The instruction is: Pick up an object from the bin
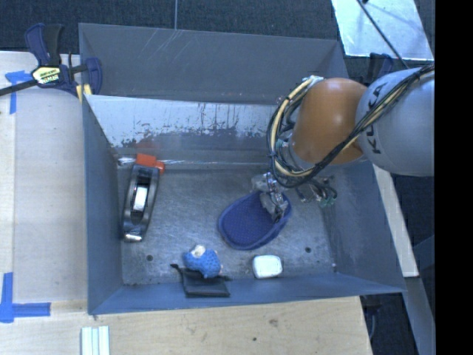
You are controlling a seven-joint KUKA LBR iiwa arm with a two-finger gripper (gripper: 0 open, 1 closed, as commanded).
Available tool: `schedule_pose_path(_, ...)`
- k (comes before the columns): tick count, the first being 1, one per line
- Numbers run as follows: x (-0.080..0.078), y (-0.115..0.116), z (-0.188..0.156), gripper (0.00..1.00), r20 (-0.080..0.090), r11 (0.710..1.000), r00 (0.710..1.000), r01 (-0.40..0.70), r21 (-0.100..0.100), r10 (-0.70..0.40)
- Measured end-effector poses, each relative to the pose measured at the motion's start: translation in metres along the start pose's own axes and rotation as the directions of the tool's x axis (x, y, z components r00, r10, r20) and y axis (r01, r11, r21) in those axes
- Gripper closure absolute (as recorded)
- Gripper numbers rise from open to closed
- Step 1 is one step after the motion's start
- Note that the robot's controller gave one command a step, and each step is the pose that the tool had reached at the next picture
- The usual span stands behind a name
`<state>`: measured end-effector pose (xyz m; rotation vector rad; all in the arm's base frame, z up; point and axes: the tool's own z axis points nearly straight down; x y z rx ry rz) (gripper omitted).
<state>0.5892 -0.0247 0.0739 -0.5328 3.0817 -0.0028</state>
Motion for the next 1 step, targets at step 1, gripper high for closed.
schedule_pose_path(1,0.0318,-0.0151,-0.1467,1.0,-0.009,1.0,1.0,-0.006,-0.002,0.006)
